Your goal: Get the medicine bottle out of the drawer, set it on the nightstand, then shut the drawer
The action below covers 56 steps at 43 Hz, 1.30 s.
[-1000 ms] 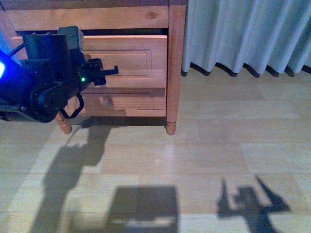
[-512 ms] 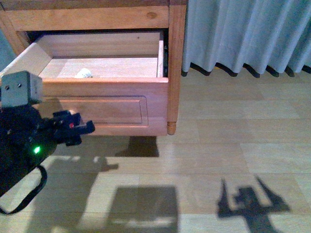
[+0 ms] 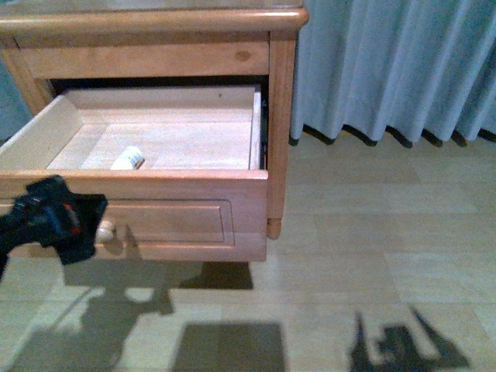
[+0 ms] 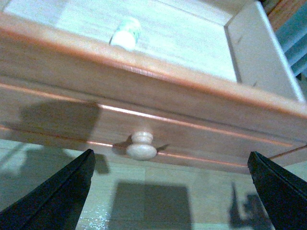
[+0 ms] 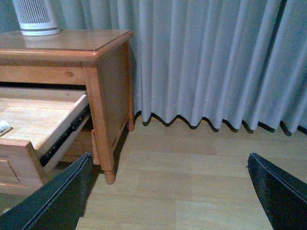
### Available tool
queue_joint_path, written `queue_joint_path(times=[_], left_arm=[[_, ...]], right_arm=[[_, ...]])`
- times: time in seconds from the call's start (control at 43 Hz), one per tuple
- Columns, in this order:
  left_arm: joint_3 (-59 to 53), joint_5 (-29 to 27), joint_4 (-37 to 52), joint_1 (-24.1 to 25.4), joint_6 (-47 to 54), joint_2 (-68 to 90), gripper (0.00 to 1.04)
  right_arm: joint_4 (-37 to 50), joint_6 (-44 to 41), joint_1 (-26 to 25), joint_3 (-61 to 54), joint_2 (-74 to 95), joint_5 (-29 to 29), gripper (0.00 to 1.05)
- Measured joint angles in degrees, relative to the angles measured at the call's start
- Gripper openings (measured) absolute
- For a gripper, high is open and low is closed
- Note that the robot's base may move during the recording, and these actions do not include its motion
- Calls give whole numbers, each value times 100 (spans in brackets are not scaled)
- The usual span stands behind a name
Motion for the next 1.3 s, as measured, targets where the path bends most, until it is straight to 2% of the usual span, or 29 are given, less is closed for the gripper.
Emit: queue_joint_path(times=[0.186,0.233,0.302,0.349,0.419,0.698,0.744,1.302], left_arm=[[326,717,-2583,664,157,-3060,98],[319,507,-2649,684,326,-3451,95],[179,-433,-3051,695,1049,-4634,81],[52,-678,-3635,732,1320,-5451,72],[-247,-715,-4166,734,1585,-6496,58],[-949,-702,-4162,728,1810,-7263,14],[-1049,-710,-4162,737,1816,-7377,4],[-1615,-713,-4430,732,1836,-8258,3]], right_arm=[[0,0,0,0,0,0,98],[0,0,0,0,0,0,98],[0,0,0,0,0,0,98],[0,0,0,0,0,2,98],[0,0,0,0,0,0,98],[0,0,0,0,0,22,98],[0,0,0,0,0,20,98],[0,0,0,0,-9,-2,98]])
